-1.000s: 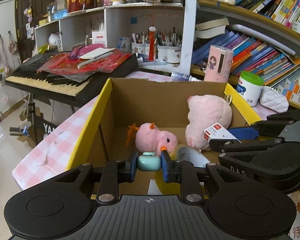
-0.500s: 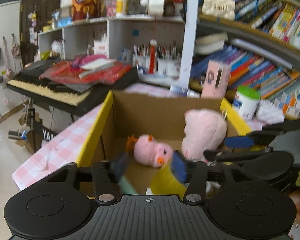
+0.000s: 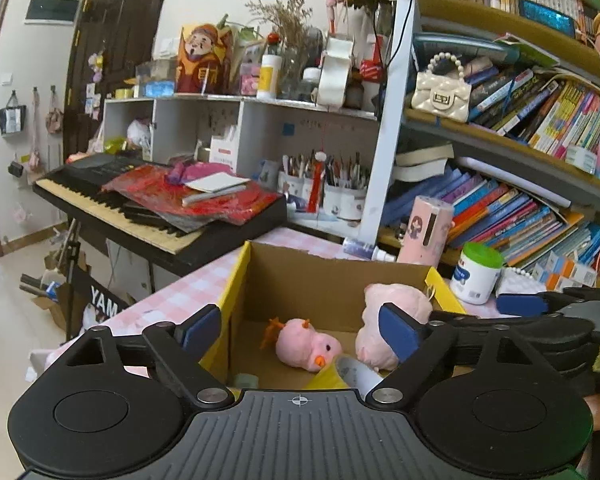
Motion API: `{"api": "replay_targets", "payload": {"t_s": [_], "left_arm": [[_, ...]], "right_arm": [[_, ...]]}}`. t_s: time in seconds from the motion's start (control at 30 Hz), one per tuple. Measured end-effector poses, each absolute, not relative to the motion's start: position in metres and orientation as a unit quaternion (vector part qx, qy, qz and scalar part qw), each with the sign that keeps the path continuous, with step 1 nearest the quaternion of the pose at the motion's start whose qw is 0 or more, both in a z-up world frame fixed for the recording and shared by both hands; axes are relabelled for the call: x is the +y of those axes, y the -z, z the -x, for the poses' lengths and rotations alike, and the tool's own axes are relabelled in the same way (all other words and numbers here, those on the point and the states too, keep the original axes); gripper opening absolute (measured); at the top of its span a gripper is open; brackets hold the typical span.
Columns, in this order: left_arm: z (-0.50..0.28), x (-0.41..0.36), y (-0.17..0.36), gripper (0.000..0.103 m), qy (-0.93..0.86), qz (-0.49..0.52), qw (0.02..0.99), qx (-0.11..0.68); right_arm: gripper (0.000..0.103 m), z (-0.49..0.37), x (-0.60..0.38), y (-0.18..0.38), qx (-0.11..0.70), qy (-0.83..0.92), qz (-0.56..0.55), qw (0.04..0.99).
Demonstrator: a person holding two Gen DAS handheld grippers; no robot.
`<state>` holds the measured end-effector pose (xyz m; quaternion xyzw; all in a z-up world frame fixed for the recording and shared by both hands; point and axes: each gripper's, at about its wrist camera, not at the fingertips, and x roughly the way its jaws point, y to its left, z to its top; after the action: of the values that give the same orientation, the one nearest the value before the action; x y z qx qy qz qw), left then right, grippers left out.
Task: Organize objects
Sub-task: 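Open the left gripper to drop the green clip while the right gripper drops the white box, then withdraw both open grippers from the box toward the grey toy truck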
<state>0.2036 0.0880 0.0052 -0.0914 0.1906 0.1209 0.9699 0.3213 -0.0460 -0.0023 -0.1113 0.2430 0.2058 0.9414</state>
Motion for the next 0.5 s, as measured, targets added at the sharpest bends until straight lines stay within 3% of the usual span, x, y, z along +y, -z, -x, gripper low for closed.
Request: {"api": "replay_targets", "payload": {"t_s": [0.4,0.5], "left_arm": [[-0.168,0.091,0.002,0.088,-0.131,0.096,0.963,0.215],[-0.156,0.093,0.006,0.091,-0.138,0.103,0.958,0.228]], "right_arm": [[0.071,-0.272,-0.056,0.008,0.266,-0.184,0.103,0.940],[0.076,-0.257,-0.059,0.011,0.275,-0.176,0.101,0.940]]}}
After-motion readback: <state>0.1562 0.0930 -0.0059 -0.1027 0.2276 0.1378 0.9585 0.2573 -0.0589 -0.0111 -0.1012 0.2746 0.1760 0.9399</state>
